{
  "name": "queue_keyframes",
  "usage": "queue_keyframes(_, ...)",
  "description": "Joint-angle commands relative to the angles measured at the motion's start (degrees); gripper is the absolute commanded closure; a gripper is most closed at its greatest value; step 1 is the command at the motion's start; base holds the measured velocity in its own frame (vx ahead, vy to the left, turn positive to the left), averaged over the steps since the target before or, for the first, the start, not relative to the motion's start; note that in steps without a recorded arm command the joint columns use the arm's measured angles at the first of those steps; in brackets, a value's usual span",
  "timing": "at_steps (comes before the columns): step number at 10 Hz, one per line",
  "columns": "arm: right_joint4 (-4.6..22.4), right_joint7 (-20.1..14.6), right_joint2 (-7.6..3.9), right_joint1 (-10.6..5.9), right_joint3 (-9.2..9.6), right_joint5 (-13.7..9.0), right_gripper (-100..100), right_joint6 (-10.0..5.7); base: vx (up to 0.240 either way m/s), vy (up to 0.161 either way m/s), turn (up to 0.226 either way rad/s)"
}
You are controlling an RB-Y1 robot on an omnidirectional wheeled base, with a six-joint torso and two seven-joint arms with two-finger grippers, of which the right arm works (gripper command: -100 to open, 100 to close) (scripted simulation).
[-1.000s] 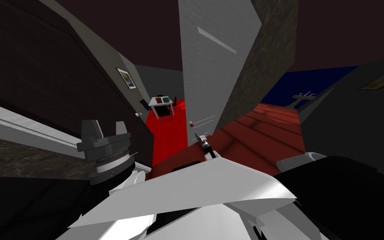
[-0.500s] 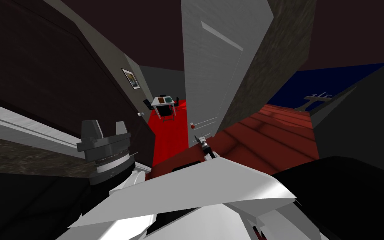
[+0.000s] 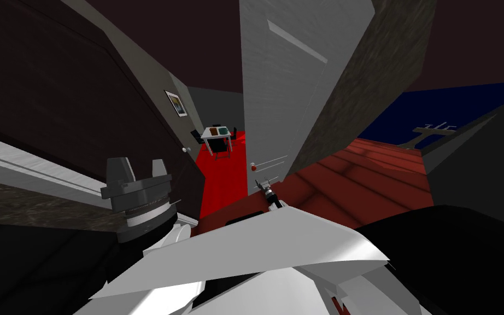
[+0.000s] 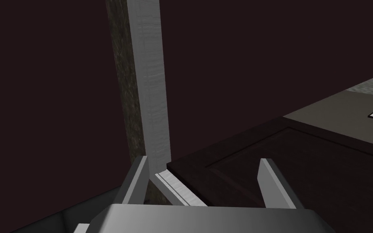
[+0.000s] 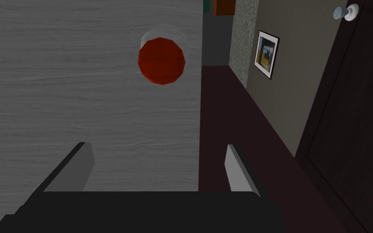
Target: Push the door open
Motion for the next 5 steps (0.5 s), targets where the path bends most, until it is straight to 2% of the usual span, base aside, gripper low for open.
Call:
queue_keyframes(1, 1.8, 2.1, -0.25, -0.38, 0.49, -0.2, -100, -0.19, 0.085, -0.045, 0.097)
queue_keyframes(2, 2.9, 3.1, -0.32, -0.71, 0.72, -0.3, -100, -0.35, 0.085, -0.051, 0.073)
queue_keyframes(3, 2.4, 2.5, -0.01, -0.68, 0.54, -0.2, -100, -0.21, 0.034, -0.025, 0.015)
queue_keyframes(5, 2.9, 3.0, 0.21, -0.71, 0.40, -0.3, -100, -0.50, 0.148, 0.007, 0.027)
